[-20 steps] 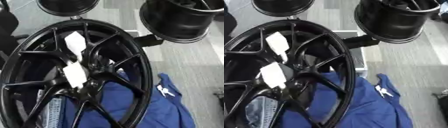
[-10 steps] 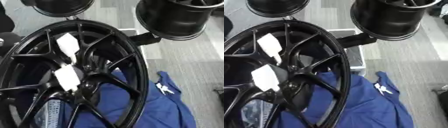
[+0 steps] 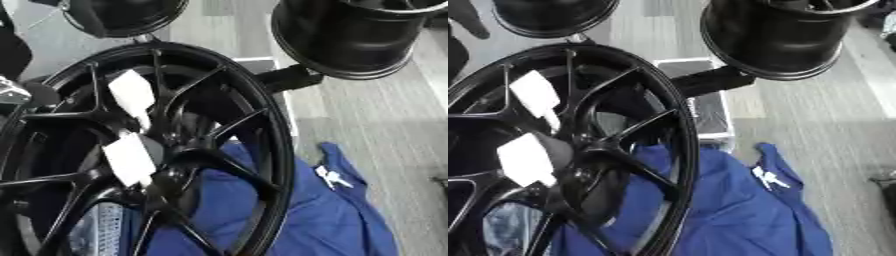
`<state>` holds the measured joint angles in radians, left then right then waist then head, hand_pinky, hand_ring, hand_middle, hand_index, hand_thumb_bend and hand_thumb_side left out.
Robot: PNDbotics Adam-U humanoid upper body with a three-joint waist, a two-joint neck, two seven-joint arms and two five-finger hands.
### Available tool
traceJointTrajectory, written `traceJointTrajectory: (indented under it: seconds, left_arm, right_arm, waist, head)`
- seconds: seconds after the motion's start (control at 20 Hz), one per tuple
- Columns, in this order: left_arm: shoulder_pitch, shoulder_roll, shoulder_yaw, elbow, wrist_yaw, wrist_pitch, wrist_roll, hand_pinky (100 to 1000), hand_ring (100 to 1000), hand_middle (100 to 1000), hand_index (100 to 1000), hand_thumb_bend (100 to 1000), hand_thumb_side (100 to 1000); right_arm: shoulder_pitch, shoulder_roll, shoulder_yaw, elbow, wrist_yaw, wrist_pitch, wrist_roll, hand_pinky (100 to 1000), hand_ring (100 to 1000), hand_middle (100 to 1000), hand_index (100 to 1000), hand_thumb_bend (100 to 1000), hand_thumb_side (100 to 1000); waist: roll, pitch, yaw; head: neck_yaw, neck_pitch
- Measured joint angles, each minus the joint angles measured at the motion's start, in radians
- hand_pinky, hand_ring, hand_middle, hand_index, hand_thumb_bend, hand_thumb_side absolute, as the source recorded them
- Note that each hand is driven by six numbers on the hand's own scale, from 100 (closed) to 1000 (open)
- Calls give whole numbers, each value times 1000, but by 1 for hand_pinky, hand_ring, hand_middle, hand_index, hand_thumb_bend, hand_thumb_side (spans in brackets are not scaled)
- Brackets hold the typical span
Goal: Pull the pin out of the wheel hub.
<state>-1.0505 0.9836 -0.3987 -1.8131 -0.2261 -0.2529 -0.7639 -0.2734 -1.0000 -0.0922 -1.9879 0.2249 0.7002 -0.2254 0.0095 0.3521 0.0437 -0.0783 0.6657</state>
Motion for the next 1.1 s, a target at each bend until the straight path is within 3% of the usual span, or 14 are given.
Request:
traceJointTrajectory:
  seconds: [0.3, 0.6, 0.9, 1.1]
  left_arm:
    - [-46, -47, -42, 68, -30, -41, -30, 812, 759, 692, 808, 528, 107]
    - [-68, -89, -68, 137, -57, -66, -24, 814, 750, 677, 814, 498, 103]
    - [-76, -116, -91, 182, -31, -51, -43, 819, 750, 678, 831, 488, 204]
    - [-81, -131, -97, 209, -18, -29, -65, 819, 749, 680, 829, 490, 225]
  right_arm:
    - [-8, 0, 0, 0, 0, 0, 0, 790, 667, 540, 730, 100, 257]
    - [-10, 0, 1, 0, -9, -4, -5, 790, 667, 539, 729, 100, 257]
    - [-17, 1, 1, 0, -17, -5, -13, 788, 666, 537, 728, 100, 264]
    - [-17, 2, 1, 0, -22, -6, -15, 785, 665, 535, 727, 100, 266]
  waist:
    - [2, 5, -1]
    - [-1, 17, -10]
    - [-5, 25, -12]
    - [-5, 26, -13]
  head:
    - [0, -1]
    - [16, -8]
    - [39, -8]
    - [50, -8]
